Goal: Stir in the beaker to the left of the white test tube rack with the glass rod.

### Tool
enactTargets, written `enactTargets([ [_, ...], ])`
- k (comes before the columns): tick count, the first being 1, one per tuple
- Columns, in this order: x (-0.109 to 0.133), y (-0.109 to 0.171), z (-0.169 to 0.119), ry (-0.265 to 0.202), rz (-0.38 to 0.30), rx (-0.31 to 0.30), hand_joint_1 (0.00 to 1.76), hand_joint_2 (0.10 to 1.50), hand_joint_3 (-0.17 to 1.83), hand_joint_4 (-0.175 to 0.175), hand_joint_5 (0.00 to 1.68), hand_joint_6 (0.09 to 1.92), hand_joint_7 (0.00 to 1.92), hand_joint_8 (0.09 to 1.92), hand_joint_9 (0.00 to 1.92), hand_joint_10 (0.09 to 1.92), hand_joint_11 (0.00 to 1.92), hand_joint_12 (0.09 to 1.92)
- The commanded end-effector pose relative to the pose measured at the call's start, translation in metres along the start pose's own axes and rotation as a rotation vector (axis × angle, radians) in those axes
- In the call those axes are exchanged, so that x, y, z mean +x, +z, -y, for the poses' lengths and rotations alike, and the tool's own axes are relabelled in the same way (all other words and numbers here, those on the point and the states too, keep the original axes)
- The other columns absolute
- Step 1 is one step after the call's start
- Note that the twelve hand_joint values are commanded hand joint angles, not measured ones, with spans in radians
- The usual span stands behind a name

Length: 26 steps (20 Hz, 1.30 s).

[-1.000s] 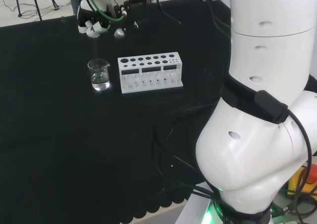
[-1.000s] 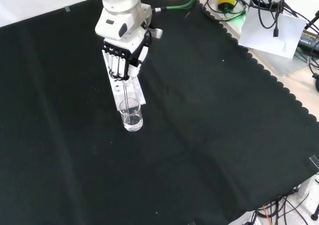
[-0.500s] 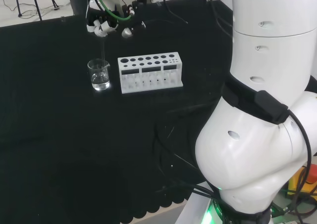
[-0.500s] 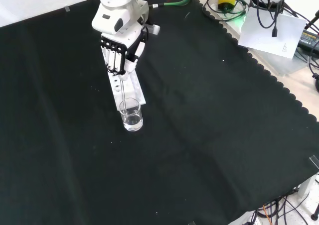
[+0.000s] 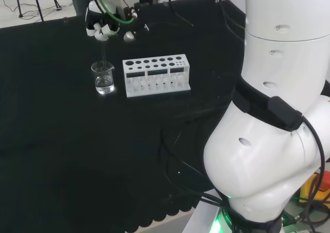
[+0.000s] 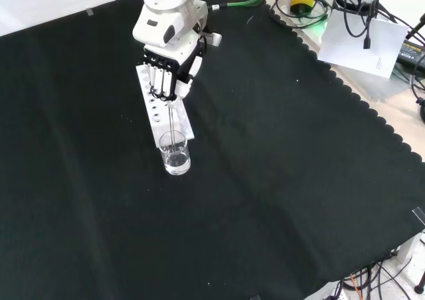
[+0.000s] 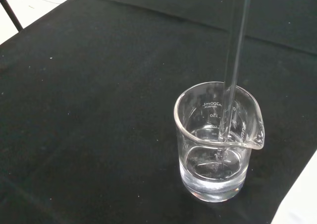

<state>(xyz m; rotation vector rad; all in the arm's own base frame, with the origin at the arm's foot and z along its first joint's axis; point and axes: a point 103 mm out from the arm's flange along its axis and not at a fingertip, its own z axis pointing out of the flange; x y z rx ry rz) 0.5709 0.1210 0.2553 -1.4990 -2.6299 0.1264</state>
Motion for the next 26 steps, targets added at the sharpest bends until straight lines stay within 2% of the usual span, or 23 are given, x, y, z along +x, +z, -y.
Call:
enactTargets([
  [1,0.004,0.003,-0.009,-0.012,0.001,0.004,1.40,1.10,0.00,-0.175,0.98,0.62,0.87,1.27,1.11,1.09,1.53,0.75],
  [5,0.002,0.005,-0.015,-0.014,0.003,0.008,1.40,1.10,0.00,-0.175,0.98,0.61,0.87,1.27,1.11,1.09,1.53,0.75],
  [8,-0.008,0.004,-0.020,-0.009,0.000,0.014,1.40,1.10,0.00,-0.175,0.98,0.61,0.87,1.27,1.11,1.09,1.53,0.75],
  [12,-0.019,0.004,-0.010,0.015,0.000,0.008,1.40,1.10,0.00,-0.175,0.98,0.61,0.87,1.27,1.11,1.09,1.53,0.75],
  [18,-0.014,0.002,0.003,0.021,-0.006,0.012,1.40,1.10,0.00,-0.175,0.98,0.61,0.87,1.27,1.11,1.09,1.53,0.75],
  [20,-0.006,0.001,0.008,0.020,0.015,-0.001,1.40,1.10,0.00,-0.175,0.98,0.61,0.87,1.27,1.11,1.09,1.53,0.75],
  [21,0.007,0.000,0.012,0.017,0.023,-0.001,1.40,1.10,0.00,-0.175,0.98,0.61,0.87,1.27,1.11,1.09,1.53,0.75],
  [26,0.039,0.003,-0.002,-0.043,-0.002,0.020,1.40,1.10,0.00,-0.175,0.98,0.61,0.87,1.27,1.11,1.09,1.53,0.75],
])
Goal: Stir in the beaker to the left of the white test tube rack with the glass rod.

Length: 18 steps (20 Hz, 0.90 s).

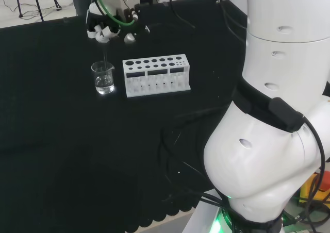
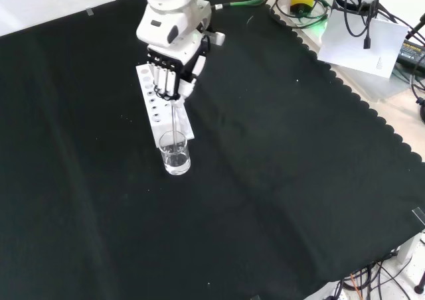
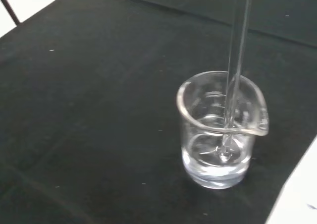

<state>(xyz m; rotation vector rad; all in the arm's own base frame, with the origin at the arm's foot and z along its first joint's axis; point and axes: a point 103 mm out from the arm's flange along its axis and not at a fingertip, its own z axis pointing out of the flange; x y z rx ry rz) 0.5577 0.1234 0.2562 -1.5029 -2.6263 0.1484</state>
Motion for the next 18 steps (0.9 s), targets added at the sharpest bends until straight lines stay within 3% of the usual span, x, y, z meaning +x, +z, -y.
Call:
enactTargets([
  [1,0.033,0.003,-0.015,-0.054,-0.007,0.009,1.40,1.10,0.00,-0.175,0.98,0.61,0.87,1.27,1.11,1.09,1.53,0.75],
  [6,0.030,0.001,-0.031,-0.055,0.004,0.013,1.40,1.10,0.00,-0.175,0.98,0.61,0.87,1.27,1.11,1.09,1.53,0.76],
  [9,0.015,0.005,-0.036,-0.052,-0.002,0.014,1.40,1.10,0.00,-0.175,0.98,0.61,0.87,1.27,1.11,1.09,1.53,0.76],
  [18,-0.016,0.004,-0.021,-0.010,-0.003,0.006,1.40,1.10,0.00,-0.175,0.98,0.61,0.87,1.27,1.11,1.09,1.53,0.76],
])
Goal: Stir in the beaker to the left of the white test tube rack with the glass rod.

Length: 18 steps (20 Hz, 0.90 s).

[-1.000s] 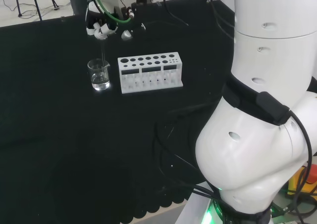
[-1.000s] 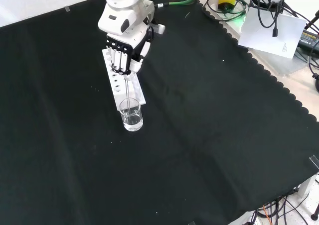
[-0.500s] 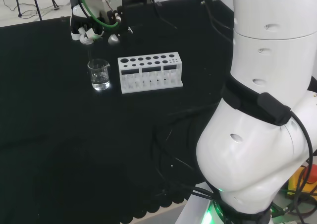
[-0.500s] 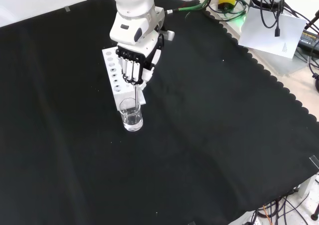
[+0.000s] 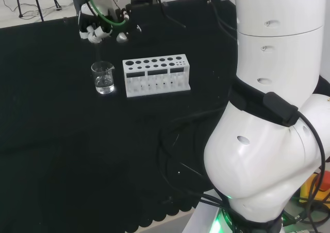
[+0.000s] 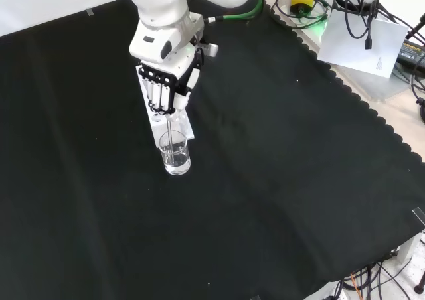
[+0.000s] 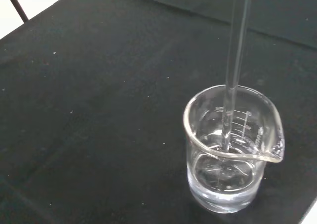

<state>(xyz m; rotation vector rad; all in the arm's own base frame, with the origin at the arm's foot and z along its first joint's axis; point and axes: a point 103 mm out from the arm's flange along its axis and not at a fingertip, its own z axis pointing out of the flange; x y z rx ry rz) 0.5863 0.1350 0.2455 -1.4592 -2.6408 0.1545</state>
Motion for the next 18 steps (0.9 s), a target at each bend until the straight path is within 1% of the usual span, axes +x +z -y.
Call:
enactTargets([
  [1,-0.012,-0.002,0.013,0.024,-0.002,-0.004,1.40,1.10,0.00,-0.175,0.98,0.61,0.87,1.27,1.11,1.09,1.53,0.76],
  [5,-0.008,-0.005,0.023,0.025,-0.001,-0.009,1.40,1.10,0.00,-0.175,0.98,0.61,0.87,1.27,1.11,1.09,1.53,0.76],
  [7,0.001,-0.008,0.030,0.024,0.003,-0.011,1.40,1.10,0.00,-0.175,0.98,0.62,0.87,1.27,1.11,1.09,1.53,0.76],
  [10,0.011,-0.008,0.033,0.016,0.005,-0.006,1.40,1.10,0.00,-0.175,0.98,0.62,0.86,1.27,1.11,1.10,1.53,0.76],
  [15,0.021,-0.007,0.025,-0.005,0.012,-0.013,1.40,1.10,0.00,-0.175,0.98,0.62,0.86,1.27,1.11,1.10,1.52,0.76],
  [18,0.021,-0.004,0.010,-0.018,0.019,-0.002,1.40,1.10,0.00,-0.175,0.98,0.62,0.86,1.27,1.11,1.10,1.52,0.76],
])
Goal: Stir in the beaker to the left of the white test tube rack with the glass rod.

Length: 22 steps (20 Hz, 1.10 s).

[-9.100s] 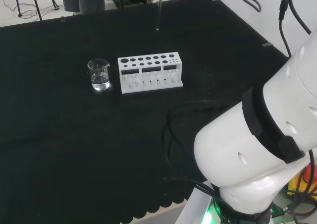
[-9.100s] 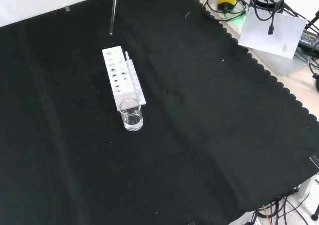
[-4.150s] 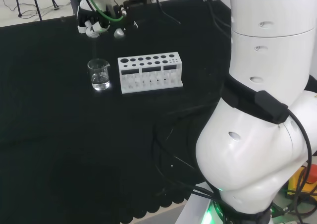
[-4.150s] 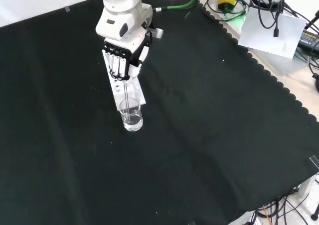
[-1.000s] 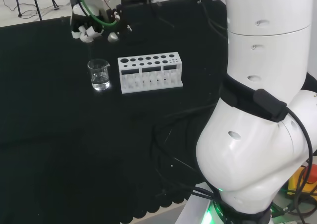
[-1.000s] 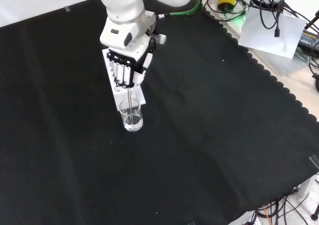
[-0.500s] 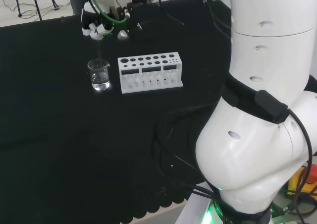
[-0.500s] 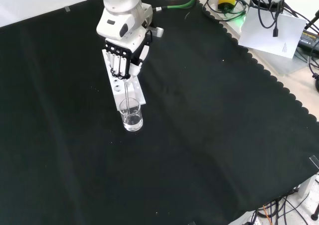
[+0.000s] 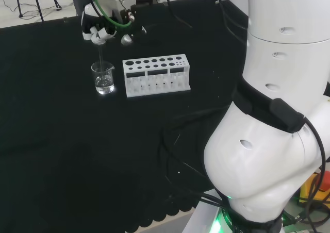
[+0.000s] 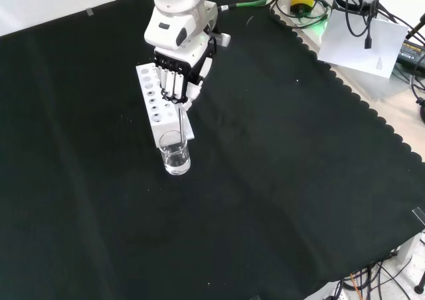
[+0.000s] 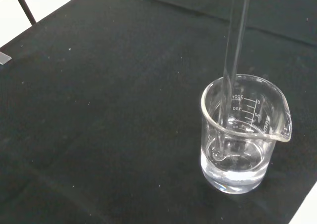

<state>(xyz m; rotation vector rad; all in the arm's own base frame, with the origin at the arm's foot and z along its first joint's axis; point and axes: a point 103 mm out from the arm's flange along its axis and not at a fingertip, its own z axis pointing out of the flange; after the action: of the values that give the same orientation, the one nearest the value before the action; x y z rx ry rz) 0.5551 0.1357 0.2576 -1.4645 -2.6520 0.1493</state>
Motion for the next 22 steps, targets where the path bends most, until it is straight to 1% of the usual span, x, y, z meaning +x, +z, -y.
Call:
enactTargets([
  [1,0.003,0.004,-0.021,-0.021,0.010,0.008,1.40,1.10,0.00,-0.175,0.98,0.62,0.86,1.27,1.11,1.10,1.52,0.76],
  [2,0.002,0.005,-0.025,-0.023,0.010,0.009,1.40,1.10,0.00,-0.175,0.98,0.62,0.86,1.27,1.11,1.10,1.52,0.76],
  [5,-0.009,0.006,-0.033,-0.010,-0.007,0.006,1.40,1.10,0.00,-0.175,0.98,0.62,0.86,1.27,1.11,1.10,1.52,0.76],
  [8,-0.020,0.005,-0.030,0.000,0.005,0.009,1.40,1.10,0.00,-0.175,0.98,0.62,0.86,1.27,1.11,1.10,1.52,0.76],
  [11,-0.028,0.001,-0.020,0.020,0.019,0.008,1.40,1.10,0.00,-0.175,0.98,0.62,0.86,1.27,1.11,1.10,1.52,0.76],
  [17,-0.020,-0.010,-0.007,0.007,0.042,-0.006,1.40,1.10,0.00,-0.175,0.98,0.62,0.86,1.27,1.11,1.10,1.52,0.76],
  [22,-0.014,-0.018,0.001,0.000,0.048,-0.010,1.40,1.10,0.00,-0.175,0.98,0.62,0.86,1.27,1.11,1.10,1.52,0.76],
])
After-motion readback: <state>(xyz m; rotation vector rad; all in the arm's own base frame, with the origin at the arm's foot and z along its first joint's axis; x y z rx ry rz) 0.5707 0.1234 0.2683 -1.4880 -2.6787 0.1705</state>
